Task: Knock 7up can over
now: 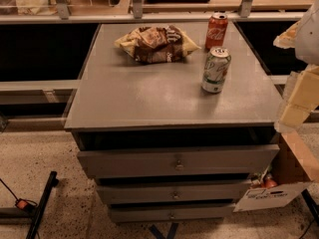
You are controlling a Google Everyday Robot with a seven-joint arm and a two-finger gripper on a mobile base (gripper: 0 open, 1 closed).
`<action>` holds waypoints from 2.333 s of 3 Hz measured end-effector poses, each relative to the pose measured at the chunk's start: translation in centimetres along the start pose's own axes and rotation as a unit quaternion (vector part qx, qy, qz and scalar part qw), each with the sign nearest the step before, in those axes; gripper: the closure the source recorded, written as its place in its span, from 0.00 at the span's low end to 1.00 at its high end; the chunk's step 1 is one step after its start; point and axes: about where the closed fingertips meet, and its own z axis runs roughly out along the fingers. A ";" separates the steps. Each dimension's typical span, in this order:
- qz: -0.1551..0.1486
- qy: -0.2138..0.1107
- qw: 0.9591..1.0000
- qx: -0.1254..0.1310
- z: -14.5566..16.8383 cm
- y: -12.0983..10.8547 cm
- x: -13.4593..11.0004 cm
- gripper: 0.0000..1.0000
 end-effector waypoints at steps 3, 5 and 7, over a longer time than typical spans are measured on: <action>-0.013 -0.074 0.997 0.011 0.0 -0.6 -1.4 0.00; -0.020 -0.176 0.983 0.052 0.8 -3.8 -4.8 0.00; -0.004 -0.203 0.978 0.055 3.2 -6.0 -4.6 0.00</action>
Offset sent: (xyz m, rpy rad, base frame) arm -0.0008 0.0024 0.0001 0.0652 -0.0115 0.0224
